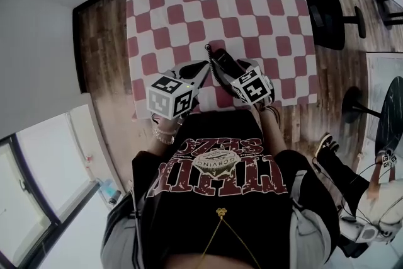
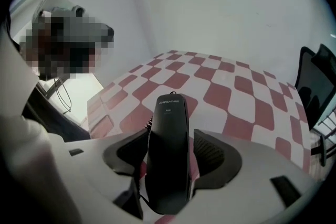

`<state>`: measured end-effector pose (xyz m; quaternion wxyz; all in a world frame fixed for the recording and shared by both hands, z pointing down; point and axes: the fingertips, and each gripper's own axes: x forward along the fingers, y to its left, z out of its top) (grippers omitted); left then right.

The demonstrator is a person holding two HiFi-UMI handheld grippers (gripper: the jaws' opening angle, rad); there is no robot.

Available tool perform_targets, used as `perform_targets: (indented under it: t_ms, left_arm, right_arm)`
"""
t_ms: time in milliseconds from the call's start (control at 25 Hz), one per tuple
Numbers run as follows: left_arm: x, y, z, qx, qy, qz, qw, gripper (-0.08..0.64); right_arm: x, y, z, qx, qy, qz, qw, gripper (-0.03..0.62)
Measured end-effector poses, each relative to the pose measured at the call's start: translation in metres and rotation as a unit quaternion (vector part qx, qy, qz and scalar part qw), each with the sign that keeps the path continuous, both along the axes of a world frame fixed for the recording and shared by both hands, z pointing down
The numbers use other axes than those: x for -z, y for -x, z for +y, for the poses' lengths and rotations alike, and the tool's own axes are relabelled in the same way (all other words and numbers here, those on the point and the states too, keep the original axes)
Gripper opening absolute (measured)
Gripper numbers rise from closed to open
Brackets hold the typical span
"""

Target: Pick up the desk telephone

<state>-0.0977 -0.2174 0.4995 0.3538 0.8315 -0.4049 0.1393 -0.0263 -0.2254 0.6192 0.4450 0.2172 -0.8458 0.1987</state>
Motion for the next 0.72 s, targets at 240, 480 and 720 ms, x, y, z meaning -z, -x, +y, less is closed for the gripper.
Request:
perform_targets:
  t_ms: [240,480,720]
  left_arm:
    - [-0.002,0.005,0.002,0.011,0.003,0.0,0.9999,0.008]
    - [-0.004,0.011,0.005,0.022,0.006,0.0,0.9997,0.008]
    - [-0.007,0.018,0.007,0.032,0.009,-0.001,0.9995,0.008]
  right_arm:
    - [-0.014,0.01,-0.002,0.021,-0.014,0.019,0.999,0.265]
    - [-0.027,0.01,-0.003,0.018,0.006,0.029,0.999,0.268]
    - [-0.036,0.012,-0.003,0.002,0.03,0.017,0.999,0.275]
